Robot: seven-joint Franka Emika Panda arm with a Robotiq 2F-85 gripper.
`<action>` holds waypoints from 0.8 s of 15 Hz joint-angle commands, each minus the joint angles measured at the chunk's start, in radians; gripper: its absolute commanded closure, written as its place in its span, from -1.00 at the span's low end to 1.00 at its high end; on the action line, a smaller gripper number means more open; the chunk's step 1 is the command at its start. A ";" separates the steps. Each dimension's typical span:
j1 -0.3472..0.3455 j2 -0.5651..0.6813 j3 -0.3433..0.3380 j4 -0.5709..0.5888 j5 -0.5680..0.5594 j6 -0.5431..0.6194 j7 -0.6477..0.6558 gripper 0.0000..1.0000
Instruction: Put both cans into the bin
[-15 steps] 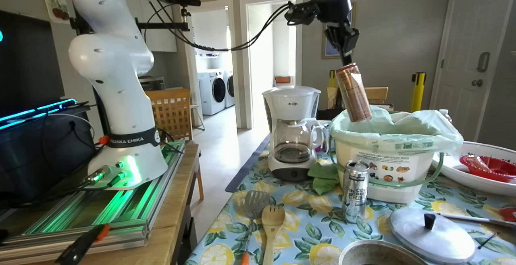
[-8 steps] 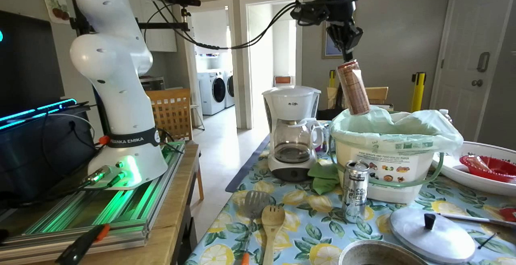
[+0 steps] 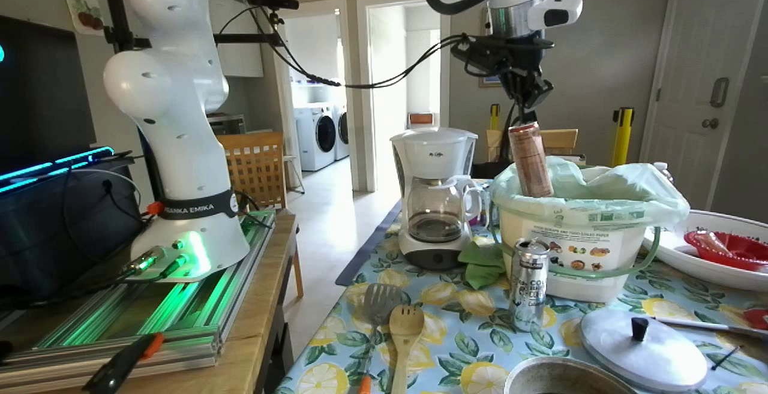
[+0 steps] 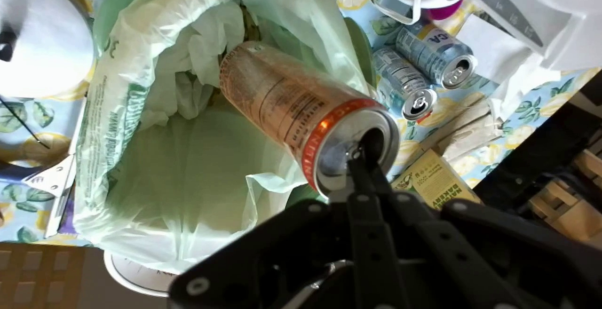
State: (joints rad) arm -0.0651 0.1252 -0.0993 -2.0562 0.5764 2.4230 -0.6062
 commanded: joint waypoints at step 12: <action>-0.141 0.261 0.124 0.160 0.024 -0.019 -0.053 0.99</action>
State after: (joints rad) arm -0.1771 0.3475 -0.0038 -1.9335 0.5940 2.4230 -0.6405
